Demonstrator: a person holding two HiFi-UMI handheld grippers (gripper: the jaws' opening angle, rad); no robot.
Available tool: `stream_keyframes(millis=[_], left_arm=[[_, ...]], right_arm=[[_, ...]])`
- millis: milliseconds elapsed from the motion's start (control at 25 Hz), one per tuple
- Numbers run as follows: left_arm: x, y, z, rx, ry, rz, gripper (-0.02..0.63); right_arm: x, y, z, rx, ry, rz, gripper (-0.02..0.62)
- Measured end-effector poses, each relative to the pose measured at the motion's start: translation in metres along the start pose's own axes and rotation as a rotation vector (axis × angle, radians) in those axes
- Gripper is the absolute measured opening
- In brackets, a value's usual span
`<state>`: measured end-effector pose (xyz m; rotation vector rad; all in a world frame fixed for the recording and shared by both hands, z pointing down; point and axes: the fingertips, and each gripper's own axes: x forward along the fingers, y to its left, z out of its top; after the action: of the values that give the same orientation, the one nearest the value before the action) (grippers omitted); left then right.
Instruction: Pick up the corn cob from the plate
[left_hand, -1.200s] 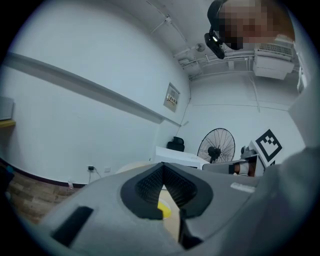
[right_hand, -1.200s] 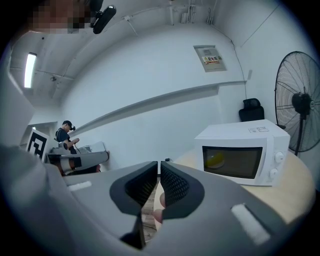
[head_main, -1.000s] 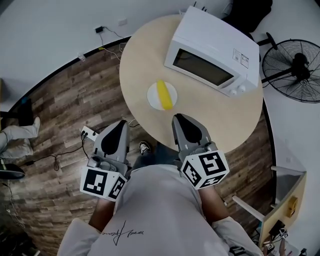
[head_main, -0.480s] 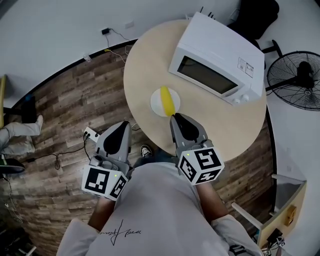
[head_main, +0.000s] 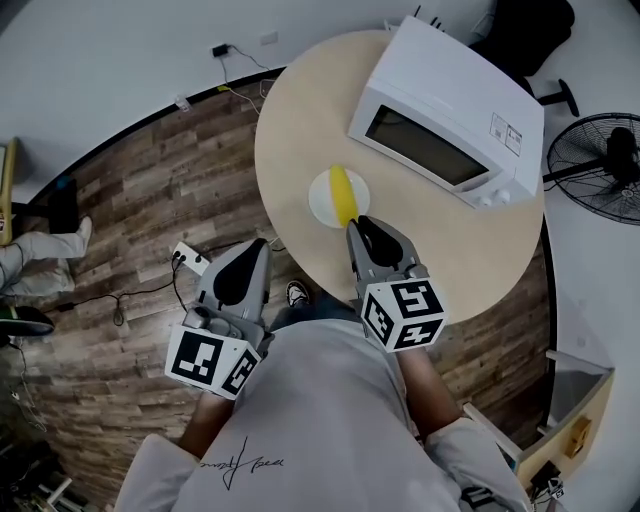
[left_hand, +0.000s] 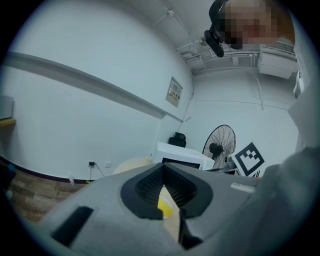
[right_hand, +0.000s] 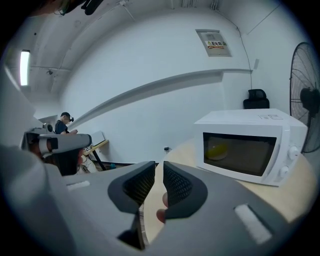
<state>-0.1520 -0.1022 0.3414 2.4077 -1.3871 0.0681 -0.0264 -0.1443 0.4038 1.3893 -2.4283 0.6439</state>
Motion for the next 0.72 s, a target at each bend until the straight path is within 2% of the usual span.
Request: stream_keyframes(millis=[720], left_arm=[[0.003, -0.001, -0.008, -0.004, 0.028, 0.027, -0.009]], right_arm=[[0.030, -0.028, -0.027, 0.018, 0.077, -0.019, 0.067]])
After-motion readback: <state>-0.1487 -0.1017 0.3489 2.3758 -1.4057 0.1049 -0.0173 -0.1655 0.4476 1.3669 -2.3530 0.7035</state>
